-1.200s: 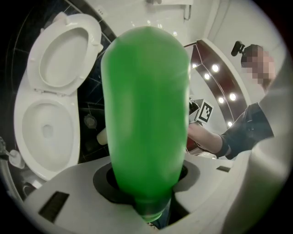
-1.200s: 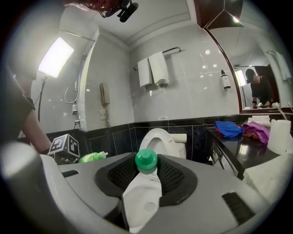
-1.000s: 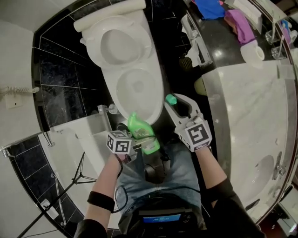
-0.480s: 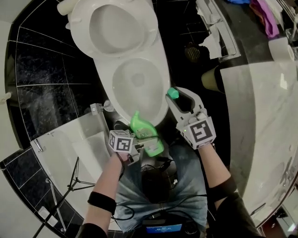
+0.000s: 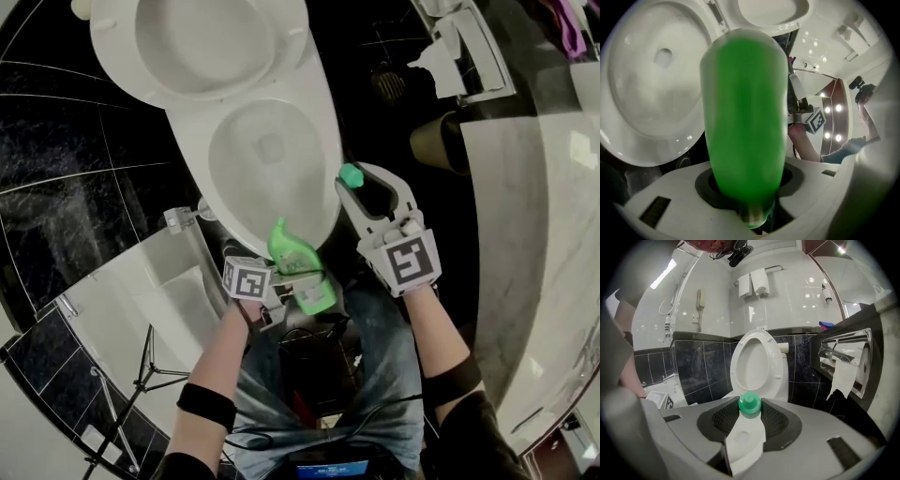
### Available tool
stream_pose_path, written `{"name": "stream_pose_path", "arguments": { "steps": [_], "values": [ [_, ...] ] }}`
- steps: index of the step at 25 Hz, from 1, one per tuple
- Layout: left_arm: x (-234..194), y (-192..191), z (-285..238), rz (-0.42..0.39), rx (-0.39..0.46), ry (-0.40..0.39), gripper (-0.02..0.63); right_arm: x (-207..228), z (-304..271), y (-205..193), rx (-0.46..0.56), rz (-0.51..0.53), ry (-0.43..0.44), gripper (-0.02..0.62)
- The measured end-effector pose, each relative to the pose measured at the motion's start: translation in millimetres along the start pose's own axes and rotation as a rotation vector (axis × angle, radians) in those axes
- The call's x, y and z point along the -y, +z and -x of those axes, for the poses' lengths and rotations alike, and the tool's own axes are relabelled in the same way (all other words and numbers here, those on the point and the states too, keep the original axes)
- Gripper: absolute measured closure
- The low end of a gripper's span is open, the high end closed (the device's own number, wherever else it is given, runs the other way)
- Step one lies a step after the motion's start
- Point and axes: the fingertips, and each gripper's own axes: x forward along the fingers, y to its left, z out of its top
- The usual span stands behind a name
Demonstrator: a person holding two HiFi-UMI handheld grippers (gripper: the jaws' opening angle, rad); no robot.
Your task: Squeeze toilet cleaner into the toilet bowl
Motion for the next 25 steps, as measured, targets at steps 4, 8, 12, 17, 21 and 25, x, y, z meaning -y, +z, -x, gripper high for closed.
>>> {"name": "stream_pose_path", "arguments": {
  "steps": [4, 8, 12, 17, 21, 25],
  "values": [
    [-14.7, -2.5, -5.4, 0.059, 0.025, -0.024, 0.414, 10.0, -0.4, -14.0, -0.01, -0.007, -0.017, 0.434],
    [-21.6, -0.5, -9.5, 0.11, 0.061, -0.051, 0.417, 18.7, 0.3, -23.3, -0.02, -0.013, -0.032, 0.434],
    [-29.0, -0.3, -11.1, 0.106, 0.047, -0.033, 0.419, 24.3, -0.8, -26.6, -0.017, -0.015, -0.042, 0.434],
    [-32.4, -2.4, -19.1, 0.104, 0.001, -0.021, 0.42, 30.9, -0.9, -29.7, -0.016, -0.026, -0.056, 0.434],
    [-29.3, -1.1, -29.6, 0.101, -0.023, -0.025, 0.42, 39.3, 3.1, -30.5, -0.014, -0.032, -0.074, 0.434],
    [-26.7, 2.5, -37.7, 0.094, -0.052, -0.022, 0.422, 48.0, 10.2, -30.6, -0.023, -0.037, -0.096, 0.434]
  ]
}}
